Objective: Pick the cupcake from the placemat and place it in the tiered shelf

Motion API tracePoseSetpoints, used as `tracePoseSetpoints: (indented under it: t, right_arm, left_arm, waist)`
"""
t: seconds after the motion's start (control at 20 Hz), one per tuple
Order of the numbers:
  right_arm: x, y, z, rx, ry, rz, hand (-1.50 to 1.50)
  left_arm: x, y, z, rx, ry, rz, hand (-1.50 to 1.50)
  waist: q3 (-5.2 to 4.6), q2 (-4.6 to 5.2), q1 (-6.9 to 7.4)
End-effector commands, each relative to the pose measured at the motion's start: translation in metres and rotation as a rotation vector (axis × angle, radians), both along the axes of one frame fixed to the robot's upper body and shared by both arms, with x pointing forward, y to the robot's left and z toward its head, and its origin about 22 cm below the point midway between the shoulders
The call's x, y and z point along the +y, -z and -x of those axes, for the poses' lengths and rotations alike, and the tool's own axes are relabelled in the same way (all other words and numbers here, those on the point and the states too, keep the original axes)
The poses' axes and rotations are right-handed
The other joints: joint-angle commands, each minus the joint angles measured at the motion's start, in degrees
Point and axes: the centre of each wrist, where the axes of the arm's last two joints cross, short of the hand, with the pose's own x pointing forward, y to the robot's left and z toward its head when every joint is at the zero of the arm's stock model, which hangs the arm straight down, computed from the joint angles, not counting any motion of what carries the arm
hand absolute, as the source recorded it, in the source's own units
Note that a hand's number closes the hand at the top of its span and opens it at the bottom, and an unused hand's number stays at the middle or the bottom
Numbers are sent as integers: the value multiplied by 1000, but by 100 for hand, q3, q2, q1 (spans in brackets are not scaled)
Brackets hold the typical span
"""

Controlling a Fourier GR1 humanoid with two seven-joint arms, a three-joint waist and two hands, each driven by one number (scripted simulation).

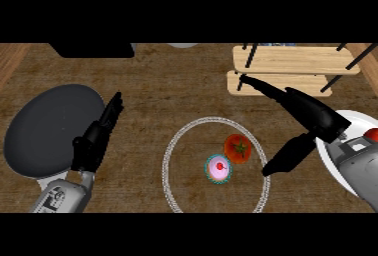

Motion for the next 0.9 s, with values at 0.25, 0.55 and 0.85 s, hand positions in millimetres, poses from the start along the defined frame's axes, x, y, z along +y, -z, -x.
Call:
tracePoseSetpoints:
  t: [0.25, 0.55, 0.85]
  right_arm:
    - [40, -35, 38, -22, -53, 370, -150]
    - [63, -27, 74, -12, -39, 341, -150]
    - [69, -40, 94, -40, -14, 318, -150]
  left_arm:
    - [-11, -4, 7, -17, 10, -13, 0]
    - [-14, -3, -19, -17, 4, 6, 0]
    - [-3, -2, -2, -8, 0, 6, 0]
  waist:
    - [9, 9, 33]
    - [11, 33, -17]
    - [11, 26, 4]
